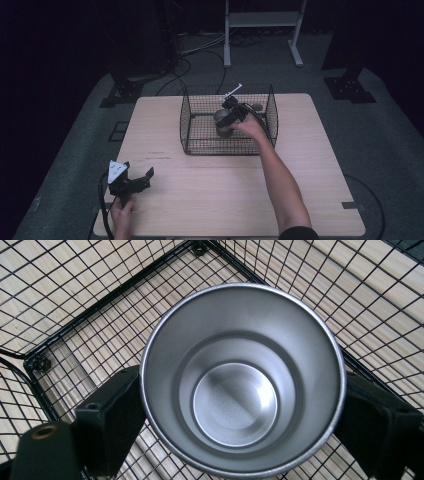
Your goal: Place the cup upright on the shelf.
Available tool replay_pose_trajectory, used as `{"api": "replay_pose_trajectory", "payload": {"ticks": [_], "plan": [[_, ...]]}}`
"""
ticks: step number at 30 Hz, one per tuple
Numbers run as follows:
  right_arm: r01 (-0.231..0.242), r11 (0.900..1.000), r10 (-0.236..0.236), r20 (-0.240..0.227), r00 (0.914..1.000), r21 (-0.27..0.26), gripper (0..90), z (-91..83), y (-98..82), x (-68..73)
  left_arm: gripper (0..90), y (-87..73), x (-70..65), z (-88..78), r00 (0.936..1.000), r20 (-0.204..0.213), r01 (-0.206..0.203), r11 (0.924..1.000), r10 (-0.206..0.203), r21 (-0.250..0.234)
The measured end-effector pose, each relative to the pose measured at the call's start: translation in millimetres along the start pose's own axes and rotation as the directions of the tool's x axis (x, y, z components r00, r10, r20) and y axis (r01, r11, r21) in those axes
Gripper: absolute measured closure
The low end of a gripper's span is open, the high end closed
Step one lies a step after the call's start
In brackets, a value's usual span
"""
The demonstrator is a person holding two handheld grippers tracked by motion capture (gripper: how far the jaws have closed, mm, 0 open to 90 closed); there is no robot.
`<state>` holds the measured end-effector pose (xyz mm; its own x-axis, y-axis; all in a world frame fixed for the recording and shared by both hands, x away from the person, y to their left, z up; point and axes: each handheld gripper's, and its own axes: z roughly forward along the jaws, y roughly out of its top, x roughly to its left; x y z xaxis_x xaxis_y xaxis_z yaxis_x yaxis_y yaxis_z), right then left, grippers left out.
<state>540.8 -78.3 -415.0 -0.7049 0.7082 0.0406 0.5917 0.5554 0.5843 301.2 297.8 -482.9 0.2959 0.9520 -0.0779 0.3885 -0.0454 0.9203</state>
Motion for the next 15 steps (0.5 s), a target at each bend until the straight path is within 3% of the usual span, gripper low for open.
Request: {"api": "replay_pose_trajectory", "payload": {"ticks": [15], "plan": [[0.0, 1.0, 0.0, 0.018, 0.9998, -0.006, 11.7, -1.4, 0.2, 0.7, 0.0, 0.2, 0.3, -0.1, 1.0, 0.0, 0.004, 1.0, -0.004, 0.002]]}}
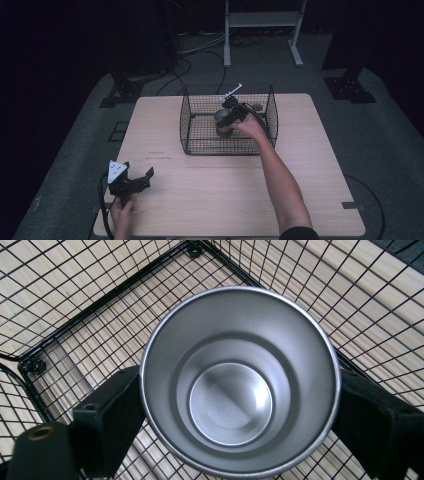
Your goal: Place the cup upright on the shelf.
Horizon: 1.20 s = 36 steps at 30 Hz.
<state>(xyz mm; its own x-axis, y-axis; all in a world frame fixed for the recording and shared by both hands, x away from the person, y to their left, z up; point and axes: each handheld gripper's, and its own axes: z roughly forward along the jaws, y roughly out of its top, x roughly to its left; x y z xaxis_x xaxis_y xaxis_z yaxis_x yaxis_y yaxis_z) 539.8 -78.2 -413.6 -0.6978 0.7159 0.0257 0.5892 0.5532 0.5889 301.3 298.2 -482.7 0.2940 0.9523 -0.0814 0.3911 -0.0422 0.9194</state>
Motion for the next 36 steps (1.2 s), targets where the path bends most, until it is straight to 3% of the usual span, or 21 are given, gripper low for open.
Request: {"api": "replay_pose_trajectory", "payload": {"ticks": [8, 18, 21, 28, 30, 36], "plan": [[-0.007, 1.0, 0.007, 0.001, 1.0, -0.018, 10.3, -2.5, 0.5, -1.7, 0.0, 0.1, 0.4, 0.5, 1.0, 0.001, 0.002, 1.0, -0.002, 0.0], [-0.017, 0.997, 0.017, -0.008, 0.9998, -0.08, 9.3, -17.7, 2.9, -4.1, 0.0, 0.2, 0.2, 1.0, 1.0, 0.002, 0.002, 1.0, -0.002, 0.001], [-0.024, 0.996, 0.023, -0.01, 0.9997, -0.089, 8.9, -24.7, 2.2, -6.0, 0.0, 0.1, -0.1, 0.7, 1.0, 0.002, -0.003, 1.0, 0.003, 0.001], [-0.047, 0.988, 0.037, -0.067, 0.9971, -0.15, 8.9, -51.4, 2.9, 0.6, 0.0, 0.1, -1.0, 0.3, 1.0, 0.002, -0.005, 1.0, 0.005, 0.004], [-0.034, 0.987, 0.02, -0.095, 0.9953, -0.154, 8.9, -57.6, 2.2, 4.4, 0.0, -0.1, -1.2, 0.3, 1.0, 0.001, -0.004, 1.0, 0.004, 0.001], [-0.009, 0.982, -0.01, -0.099, 0.995, -0.19, 9.2, -72.8, -3.9, 14.5, 0.0, -0.1, -1.3, -0.1, 0.9999, 0.003, -0.01, 0.9999, 0.01, 0.004]]}}
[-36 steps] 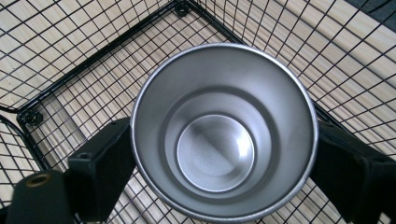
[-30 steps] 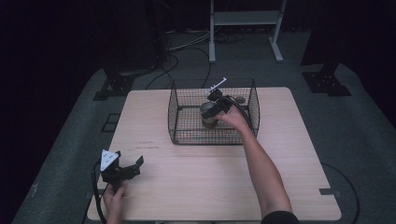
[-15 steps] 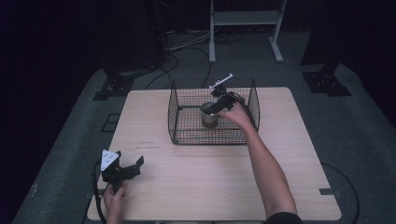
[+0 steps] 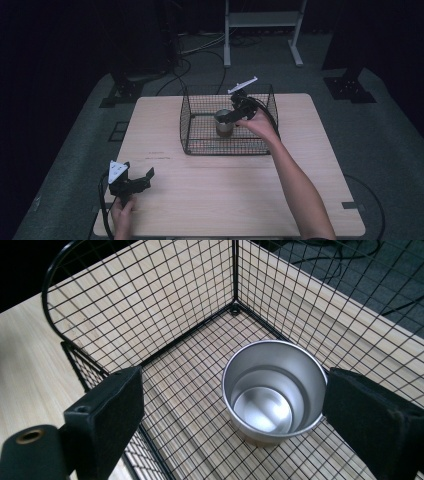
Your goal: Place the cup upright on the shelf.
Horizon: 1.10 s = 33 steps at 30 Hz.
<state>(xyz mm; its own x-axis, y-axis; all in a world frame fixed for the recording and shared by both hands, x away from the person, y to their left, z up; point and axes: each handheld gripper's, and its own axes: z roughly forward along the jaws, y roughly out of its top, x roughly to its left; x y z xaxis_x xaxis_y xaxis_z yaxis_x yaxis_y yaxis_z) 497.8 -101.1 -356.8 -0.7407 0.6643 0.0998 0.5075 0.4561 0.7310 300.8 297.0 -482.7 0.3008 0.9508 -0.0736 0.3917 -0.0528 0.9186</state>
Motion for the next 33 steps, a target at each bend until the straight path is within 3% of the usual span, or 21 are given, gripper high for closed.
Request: {"api": "replay_pose_trajectory", "payload": {"ticks": [15, 33], "plan": [[0.03, 0.999, -0.032, -0.046, 0.9984, -0.036, 9.2, -32.7, -19.9, 8.2, 0.0, -0.1, -0.8, 0.7, 1.0, -0.001, -0.005, 1.0, 0.005, 0.001], [0.019, 0.997, -0.025, -0.091, 0.9955, -0.07, 9.2, -68.9, -51.6, 9.9, 0.0, 0.0, -1.5, 1.3, 0.9999, -0.004, -0.014, 0.9999, 0.014, 0.005]]}}
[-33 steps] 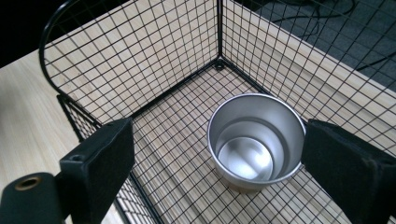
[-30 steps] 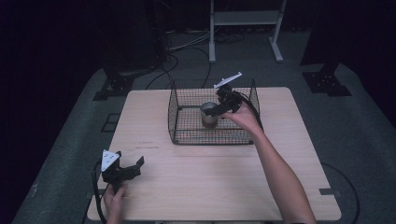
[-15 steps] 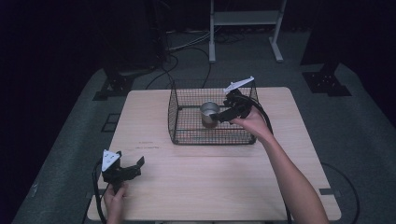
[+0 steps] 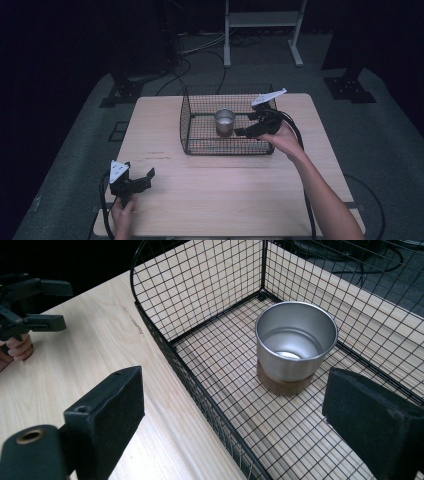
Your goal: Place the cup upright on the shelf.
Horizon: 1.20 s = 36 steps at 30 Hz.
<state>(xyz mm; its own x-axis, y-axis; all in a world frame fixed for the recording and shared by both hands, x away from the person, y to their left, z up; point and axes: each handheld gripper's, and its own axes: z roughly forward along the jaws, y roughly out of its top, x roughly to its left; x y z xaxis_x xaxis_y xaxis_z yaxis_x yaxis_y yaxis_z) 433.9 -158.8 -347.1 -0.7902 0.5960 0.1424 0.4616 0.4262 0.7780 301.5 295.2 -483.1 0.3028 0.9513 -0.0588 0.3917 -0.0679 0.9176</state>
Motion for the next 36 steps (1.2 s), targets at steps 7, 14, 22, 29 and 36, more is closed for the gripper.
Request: {"api": "replay_pose_trajectory", "payload": {"ticks": [7, 14, 22, 29, 36], "plan": [[-0.003, 1.0, 0.003, -0.022, 0.9998, -0.014, 9.2, -10.3, -12.9, 4.3, 0.0, 0.0, -0.7, 0.3, 1.0, 0.0, 0.005, 1.0, -0.005, -0.002], [-0.007, 1.0, 0.006, -0.028, 0.9996, -0.017, 9.2, -18.6, -27.1, 6.6, 0.0, 0.1, -0.9, 0.5, 1.0, -0.002, -0.004, 1.0, 0.004, 0.002], [-0.02, 1.0, 0.019, -0.036, 0.9992, -0.022, 9.2, -26.4, -42.7, 4.9, 0.0, 0.0, -1.6, 0.9, 1.0, -0.004, -0.007, 1.0, 0.007, 0.002], [-0.028, 0.999, 0.027, -0.035, 0.999, -0.035, 9.2, -34.7, -55.1, 4.6, 0.0, 0.0, -2.2, 1.1, 1.0, -0.004, -0.006, 1.0, 0.006, 0.002], [-0.043, 0.998, 0.042, -0.028, 0.9987, -0.046, 9.1, -44.2, -69.8, 5.2, 0.0, 0.1, -2.2, 0.9, 0.9999, -0.005, -0.011, 0.9999, 0.011, 0.008]]}}
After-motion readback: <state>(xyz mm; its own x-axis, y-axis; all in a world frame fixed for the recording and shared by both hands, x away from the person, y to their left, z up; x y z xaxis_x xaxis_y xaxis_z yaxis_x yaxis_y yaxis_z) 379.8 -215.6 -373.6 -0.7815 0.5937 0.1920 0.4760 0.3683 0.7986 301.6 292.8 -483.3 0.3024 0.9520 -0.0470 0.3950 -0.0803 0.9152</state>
